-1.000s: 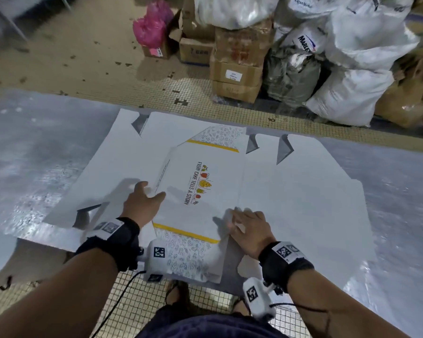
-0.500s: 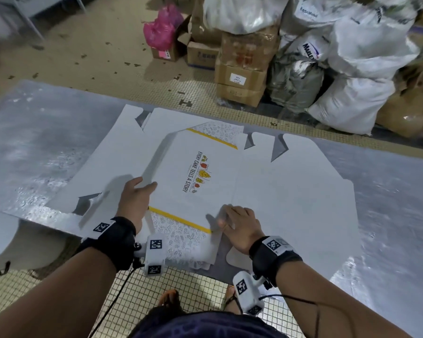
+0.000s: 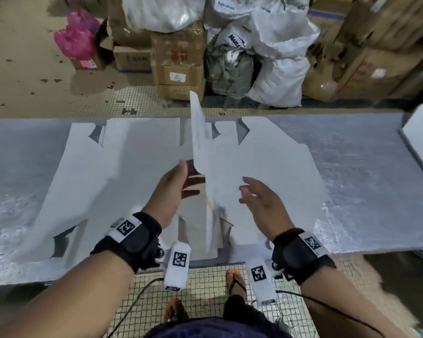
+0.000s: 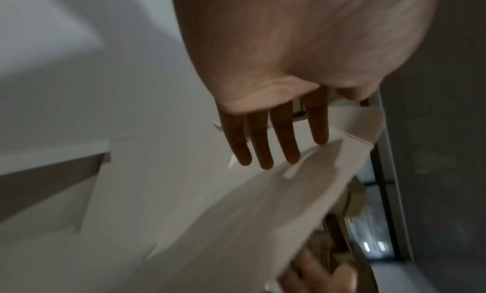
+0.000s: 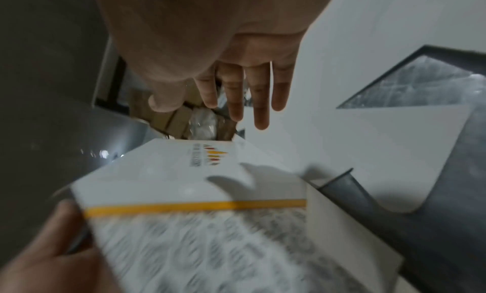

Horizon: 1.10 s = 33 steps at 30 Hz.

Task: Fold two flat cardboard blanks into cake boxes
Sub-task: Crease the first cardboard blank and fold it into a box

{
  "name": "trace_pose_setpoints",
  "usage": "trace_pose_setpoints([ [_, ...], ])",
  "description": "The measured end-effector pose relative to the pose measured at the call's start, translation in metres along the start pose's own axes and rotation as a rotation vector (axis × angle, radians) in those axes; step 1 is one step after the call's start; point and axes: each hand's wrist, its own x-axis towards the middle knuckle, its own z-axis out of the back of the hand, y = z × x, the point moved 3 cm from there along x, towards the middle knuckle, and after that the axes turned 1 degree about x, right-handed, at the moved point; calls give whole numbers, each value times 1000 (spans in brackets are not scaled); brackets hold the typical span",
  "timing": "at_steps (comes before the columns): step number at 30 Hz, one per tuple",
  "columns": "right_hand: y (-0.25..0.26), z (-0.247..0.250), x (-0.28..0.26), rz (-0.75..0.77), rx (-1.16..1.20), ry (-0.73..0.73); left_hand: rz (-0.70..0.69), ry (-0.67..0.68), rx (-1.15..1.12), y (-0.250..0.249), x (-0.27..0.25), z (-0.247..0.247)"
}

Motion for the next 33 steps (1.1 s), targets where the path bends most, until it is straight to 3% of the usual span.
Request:
trace_pose_setpoints([
  [5, 16, 19, -29, 44, 112, -150, -32, 401, 385, 23, -4, -52],
  [10, -9, 54, -39, 26, 12, -258, -29, 574, 686, 65, -1, -80],
  [14, -53, 84, -30, -77, -152, -262, -32, 477, 973, 92, 13, -71],
  [19, -100, 111, -18, -140, -327, -129, 13, 338, 1161, 119, 17, -53],
  [26, -129, 122, 8, 73, -778, 96, 43, 211, 1134, 135, 7, -64],
  [30, -139, 125, 24, 170, -854, 279, 31, 94, 1134, 136, 4, -73],
  [33, -143, 132, 33, 160, -869, 302, 62, 69, 1114, 131, 7, -77],
])
